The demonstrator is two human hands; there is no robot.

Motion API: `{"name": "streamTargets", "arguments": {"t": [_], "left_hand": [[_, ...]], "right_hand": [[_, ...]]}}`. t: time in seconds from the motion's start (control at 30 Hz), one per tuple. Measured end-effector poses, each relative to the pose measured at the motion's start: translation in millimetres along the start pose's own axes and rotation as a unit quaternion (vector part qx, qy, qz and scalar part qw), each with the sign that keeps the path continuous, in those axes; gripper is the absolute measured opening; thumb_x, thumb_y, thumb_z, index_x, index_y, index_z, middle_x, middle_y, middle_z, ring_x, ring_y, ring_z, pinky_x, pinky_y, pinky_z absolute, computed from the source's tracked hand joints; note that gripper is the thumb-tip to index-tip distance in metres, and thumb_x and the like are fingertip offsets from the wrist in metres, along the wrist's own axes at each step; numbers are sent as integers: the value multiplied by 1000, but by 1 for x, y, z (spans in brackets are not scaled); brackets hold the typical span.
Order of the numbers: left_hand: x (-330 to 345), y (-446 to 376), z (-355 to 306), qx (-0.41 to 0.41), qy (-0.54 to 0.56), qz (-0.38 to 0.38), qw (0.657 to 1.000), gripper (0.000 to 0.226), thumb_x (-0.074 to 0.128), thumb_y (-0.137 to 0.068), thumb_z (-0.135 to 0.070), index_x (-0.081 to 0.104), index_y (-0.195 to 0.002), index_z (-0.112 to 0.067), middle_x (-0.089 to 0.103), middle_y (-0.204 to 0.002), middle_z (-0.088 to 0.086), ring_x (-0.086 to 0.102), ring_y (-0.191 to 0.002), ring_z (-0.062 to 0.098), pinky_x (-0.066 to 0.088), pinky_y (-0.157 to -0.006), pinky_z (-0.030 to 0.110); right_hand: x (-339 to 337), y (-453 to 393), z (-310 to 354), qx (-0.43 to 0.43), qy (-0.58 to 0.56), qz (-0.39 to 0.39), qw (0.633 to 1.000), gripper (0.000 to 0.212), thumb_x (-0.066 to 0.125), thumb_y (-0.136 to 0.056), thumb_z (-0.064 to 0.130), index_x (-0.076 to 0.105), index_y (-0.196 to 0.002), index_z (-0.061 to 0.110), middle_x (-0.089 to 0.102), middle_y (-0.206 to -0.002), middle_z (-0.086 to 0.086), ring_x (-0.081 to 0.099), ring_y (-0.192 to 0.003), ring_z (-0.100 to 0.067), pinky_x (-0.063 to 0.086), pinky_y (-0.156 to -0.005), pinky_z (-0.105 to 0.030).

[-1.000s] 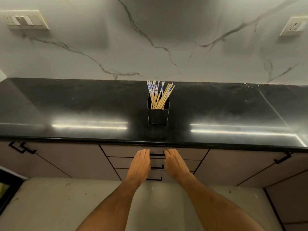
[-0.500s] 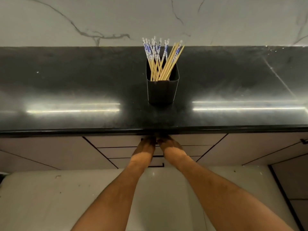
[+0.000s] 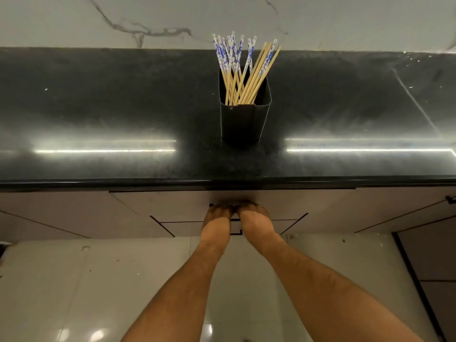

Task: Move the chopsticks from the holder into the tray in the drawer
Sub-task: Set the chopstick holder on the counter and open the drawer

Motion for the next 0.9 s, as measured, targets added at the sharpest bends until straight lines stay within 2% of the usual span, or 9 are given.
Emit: {"name": "streamTargets", "arguments": {"t": [0.07,0.13,0.2,0.3,0.53,0.73,0.9], "left_hand": [[10,-1,9,14,2,-7,1000,41,48,-104,-32,56,-142,-19,56,-147,1,53,-135,19,43,-96,16],[15,-1,7,-3,-19,15,1000,34,54,-102,-25,60,-136,-21,61,-139,5,60,-124,23,49,-102,27],[12,7,7,-35,-39,19,998,29,56,-102,-17,64,-129,-22,67,-127,7,66,-110,23,56,-96,33],[11,35,5,-53,-15,26,998,26,54,-101,-10,69,-121,-20,72,-114,5,70,-98,21,60,-85,32],[20,95,-1,-30,-16,67,997,35,57,-100,-11,64,-133,-22,66,-131,8,64,-116,25,53,-102,37],[28,145,-5,-24,-13,79,997,36,56,-100,-12,61,-136,-19,62,-136,9,60,-120,27,49,-105,36],[37,185,-6,-15,-39,101,994,44,57,-96,-2,61,-135,-21,61,-137,7,58,-123,25,49,-106,36]], "right_hand": [[4,12,3,18,-45,-21,999,34,55,-101,17,58,-135,15,61,-133,-12,58,-120,-29,47,-107,-39],[5,22,2,28,-60,-22,998,31,58,-100,13,62,-130,15,66,-124,-11,63,-110,-27,51,-103,-38],[1,33,4,38,-84,-32,995,24,55,-99,7,67,-119,12,71,-112,-10,68,-99,-25,56,-93,-36],[7,55,11,15,-62,-53,997,21,55,-97,4,71,-109,10,73,-106,-10,69,-96,-27,56,-87,-38],[32,109,29,-5,-68,-37,997,26,57,-98,8,70,-120,13,73,-112,-9,70,-101,-27,57,-92,-39],[53,158,44,-9,-81,-32,996,33,58,-98,7,65,-130,12,70,-123,-12,67,-110,-30,53,-100,-39],[65,196,56,-20,-71,-38,997,36,56,-97,7,64,-132,12,68,-126,-12,65,-113,-31,49,-100,-39]]}}
Point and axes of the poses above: each hand's wrist, its own y-axis away from the middle knuckle, its own x-axis out of the palm, z = x × y, the point moved 5 cm from there along -y, towards the middle knuckle
